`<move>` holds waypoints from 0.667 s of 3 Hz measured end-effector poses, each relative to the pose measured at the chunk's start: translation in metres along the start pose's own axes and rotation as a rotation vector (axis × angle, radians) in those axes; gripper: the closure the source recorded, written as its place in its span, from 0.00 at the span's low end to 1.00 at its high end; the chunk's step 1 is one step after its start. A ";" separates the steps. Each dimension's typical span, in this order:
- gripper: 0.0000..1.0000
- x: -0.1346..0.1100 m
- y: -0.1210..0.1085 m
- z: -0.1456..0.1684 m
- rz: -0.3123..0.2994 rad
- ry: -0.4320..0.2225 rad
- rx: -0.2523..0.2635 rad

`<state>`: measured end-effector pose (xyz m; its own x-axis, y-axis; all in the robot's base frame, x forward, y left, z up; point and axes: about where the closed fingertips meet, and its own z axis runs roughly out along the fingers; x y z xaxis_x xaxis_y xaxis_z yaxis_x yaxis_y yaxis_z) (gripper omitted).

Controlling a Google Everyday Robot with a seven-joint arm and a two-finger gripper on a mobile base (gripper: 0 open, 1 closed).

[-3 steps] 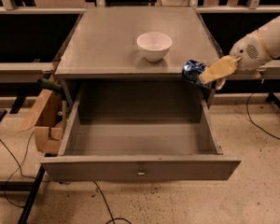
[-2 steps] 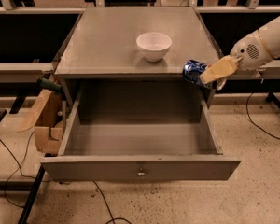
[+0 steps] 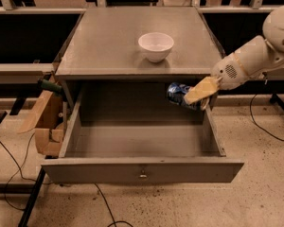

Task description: Place pepsi can into top drawer

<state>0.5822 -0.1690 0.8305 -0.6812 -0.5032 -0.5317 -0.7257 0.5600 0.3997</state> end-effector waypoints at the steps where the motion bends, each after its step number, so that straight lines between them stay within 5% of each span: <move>1: 1.00 0.009 0.005 0.037 0.098 -0.009 -0.058; 2: 1.00 0.005 -0.001 0.067 0.216 -0.073 -0.072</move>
Offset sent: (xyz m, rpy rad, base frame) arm 0.0236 0.0563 -0.0771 0.2082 0.1776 -0.3096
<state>0.5862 -0.1278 0.7770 -0.8147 -0.3262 -0.4793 -0.5704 0.5997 0.5613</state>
